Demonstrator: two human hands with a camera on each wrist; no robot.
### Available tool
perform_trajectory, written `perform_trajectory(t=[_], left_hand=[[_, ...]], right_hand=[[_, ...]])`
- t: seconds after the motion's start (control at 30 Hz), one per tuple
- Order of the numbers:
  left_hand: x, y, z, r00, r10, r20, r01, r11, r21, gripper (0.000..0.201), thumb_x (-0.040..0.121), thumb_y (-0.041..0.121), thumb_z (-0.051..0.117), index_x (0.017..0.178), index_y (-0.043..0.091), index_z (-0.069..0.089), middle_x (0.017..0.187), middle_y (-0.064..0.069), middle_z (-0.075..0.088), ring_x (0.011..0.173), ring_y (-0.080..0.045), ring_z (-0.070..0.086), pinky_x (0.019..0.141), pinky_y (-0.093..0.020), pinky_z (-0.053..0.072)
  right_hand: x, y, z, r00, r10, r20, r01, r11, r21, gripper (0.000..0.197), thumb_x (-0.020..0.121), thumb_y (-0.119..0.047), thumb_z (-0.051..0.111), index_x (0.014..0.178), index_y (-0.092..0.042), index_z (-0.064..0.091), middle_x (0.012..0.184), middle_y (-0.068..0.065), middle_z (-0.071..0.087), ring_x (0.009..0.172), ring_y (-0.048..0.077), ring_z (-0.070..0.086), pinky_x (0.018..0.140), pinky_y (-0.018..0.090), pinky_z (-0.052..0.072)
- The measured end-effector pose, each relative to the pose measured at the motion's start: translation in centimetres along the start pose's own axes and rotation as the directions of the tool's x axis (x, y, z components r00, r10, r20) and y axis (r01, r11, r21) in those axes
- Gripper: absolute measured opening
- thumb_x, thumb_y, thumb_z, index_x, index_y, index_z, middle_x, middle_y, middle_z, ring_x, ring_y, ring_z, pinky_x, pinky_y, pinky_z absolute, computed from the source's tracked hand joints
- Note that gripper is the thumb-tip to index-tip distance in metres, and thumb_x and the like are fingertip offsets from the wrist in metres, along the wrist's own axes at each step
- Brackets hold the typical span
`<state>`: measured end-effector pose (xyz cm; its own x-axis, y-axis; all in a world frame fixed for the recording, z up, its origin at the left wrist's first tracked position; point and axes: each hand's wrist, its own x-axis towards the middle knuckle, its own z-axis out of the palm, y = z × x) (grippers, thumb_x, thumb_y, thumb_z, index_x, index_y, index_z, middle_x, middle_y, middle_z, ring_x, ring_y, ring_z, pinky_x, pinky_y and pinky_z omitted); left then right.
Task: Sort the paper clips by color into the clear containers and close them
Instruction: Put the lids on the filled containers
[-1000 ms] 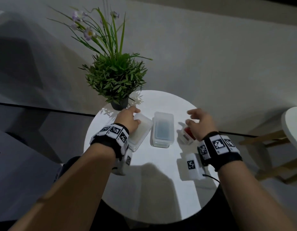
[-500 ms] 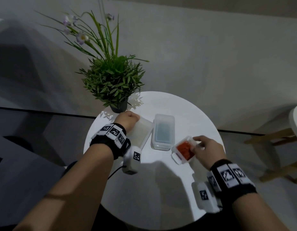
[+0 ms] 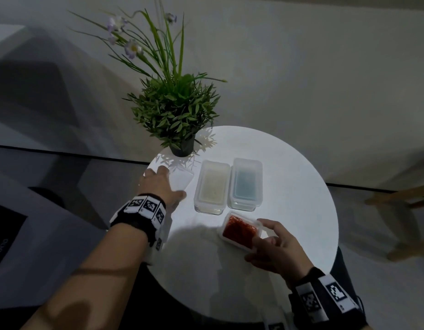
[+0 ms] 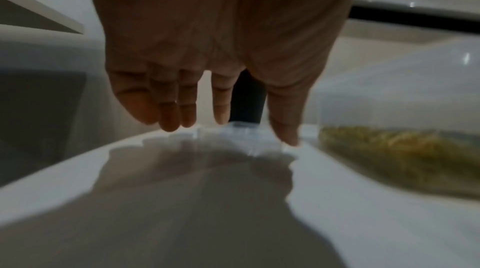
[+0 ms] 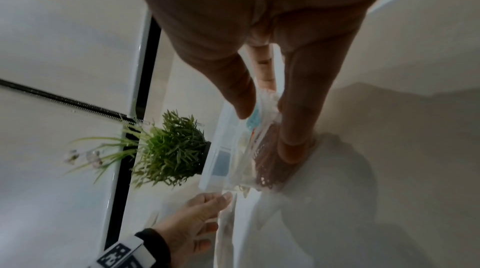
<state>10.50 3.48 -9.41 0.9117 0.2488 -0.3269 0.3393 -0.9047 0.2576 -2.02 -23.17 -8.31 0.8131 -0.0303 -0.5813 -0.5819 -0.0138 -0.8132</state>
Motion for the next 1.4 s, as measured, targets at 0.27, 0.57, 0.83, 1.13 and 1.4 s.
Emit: perform_trajectory(t=[0.27,0.57,0.83,1.13,1.4], left_hand=[[-2.9,-1.5,0.3,0.998,-0.012,-0.065,-0.003,0.973,-0.231,0.041,0.070,0.038,0.071,0.102,0.022,0.051,0.105,-0.006,0.048,0.089,-0.027,0.055,0.073,-0.028,0.042],[-13.2,0.2,-0.8,0.908,0.374,0.186,-0.089,0.608,-0.789,0.056,0.069,0.070,0.048,0.077,0.016,0.065,0.065,0.008,0.054,0.048,-0.008,0.044,0.045,-0.023,0.037],[-12.3,5.9,3.5,0.957,0.288,0.022,-0.252,0.870,-0.424,0.033,0.089,0.050,0.054,0.099,0.019,0.048,0.084,0.000,0.061,0.079,-0.020,0.059,0.070,-0.031,0.045],[-12.6,4.6,5.2,0.959,0.276,-0.057,-0.281,0.926,-0.251,0.044,0.091,0.056,0.048,0.066,0.020,0.042,0.071,0.000,0.057,0.078,-0.025,0.057,0.065,-0.033,0.043],[-12.5,4.0,6.2,0.973,0.221,-0.061,-0.222,0.844,-0.488,0.028,0.088,0.046,0.058,0.073,0.022,0.055,0.070,0.005,0.060,0.072,-0.016,0.058,0.067,-0.028,0.045]], right_hand=[[-0.9,0.4,-0.8,0.956,-0.277,-0.094,0.228,0.907,-0.353,0.041,0.085,-0.010,0.067,0.119,-0.030,0.055,0.066,0.003,0.056,0.059,0.023,0.063,0.063,0.038,0.057],[-3.7,-0.5,1.0,0.895,-0.428,0.127,0.439,0.894,-0.085,0.036,0.085,0.002,0.065,0.109,-0.024,0.066,0.090,0.013,0.061,0.062,0.020,0.057,0.061,0.023,0.050],[-1.7,0.4,1.4,0.932,-0.353,-0.078,0.298,0.874,-0.383,0.042,0.083,-0.014,0.066,0.117,-0.026,0.045,0.065,0.002,0.059,0.062,0.019,0.062,0.058,0.021,0.047],[-0.2,0.6,1.0,0.947,-0.300,-0.117,0.218,0.865,-0.452,0.031,0.086,-0.026,0.064,0.114,-0.039,0.057,0.079,0.004,0.063,0.067,0.021,0.062,0.072,0.033,0.055],[0.2,0.4,0.7,0.974,-0.174,-0.143,0.166,0.984,-0.066,0.033,0.090,0.006,0.051,0.108,-0.017,0.066,0.048,0.003,0.049,0.043,0.021,0.045,0.063,0.047,0.055]])
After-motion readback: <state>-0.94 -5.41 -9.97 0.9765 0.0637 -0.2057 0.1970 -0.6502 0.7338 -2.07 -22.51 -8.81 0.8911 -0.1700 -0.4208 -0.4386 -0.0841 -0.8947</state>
